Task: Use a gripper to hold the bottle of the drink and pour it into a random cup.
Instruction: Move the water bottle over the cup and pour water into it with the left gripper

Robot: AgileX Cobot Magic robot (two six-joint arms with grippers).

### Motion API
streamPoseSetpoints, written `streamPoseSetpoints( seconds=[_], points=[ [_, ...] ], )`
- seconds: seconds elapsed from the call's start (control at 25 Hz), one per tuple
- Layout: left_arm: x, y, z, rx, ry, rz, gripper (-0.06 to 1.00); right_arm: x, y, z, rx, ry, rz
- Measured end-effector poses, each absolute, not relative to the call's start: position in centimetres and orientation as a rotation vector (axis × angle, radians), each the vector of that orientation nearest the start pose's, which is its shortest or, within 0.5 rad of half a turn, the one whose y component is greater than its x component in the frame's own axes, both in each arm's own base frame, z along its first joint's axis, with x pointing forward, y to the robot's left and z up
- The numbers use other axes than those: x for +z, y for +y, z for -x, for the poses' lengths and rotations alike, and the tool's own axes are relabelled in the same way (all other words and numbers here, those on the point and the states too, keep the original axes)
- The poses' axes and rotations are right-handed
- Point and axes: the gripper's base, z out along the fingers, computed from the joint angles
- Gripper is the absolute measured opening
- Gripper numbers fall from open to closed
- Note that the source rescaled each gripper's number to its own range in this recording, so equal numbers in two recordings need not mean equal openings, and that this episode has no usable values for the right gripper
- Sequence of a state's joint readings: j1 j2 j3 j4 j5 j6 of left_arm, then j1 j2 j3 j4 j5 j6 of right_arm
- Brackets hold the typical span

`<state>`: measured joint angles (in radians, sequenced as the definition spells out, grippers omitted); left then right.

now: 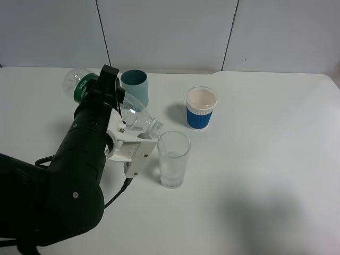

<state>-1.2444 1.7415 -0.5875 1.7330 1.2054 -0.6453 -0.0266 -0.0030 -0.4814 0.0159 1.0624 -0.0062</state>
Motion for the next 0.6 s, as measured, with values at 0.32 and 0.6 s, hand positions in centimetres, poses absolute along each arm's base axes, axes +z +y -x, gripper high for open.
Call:
streamPoseSetpoints(
  seconds=[0.32, 0.6],
  points=[
    [16.4, -21.37, -16.09, 1.36, 1.118, -1.729, 0.0, 27.19, 0.14, 0.33, -0.001, 2.061, -0.02],
    [16.4, -21.37, -16.09, 1.371, 1.104, -1.743, 0.0, 27.19, 0.14, 0.33, -0.001, 2.061, -0.02]
  ],
)
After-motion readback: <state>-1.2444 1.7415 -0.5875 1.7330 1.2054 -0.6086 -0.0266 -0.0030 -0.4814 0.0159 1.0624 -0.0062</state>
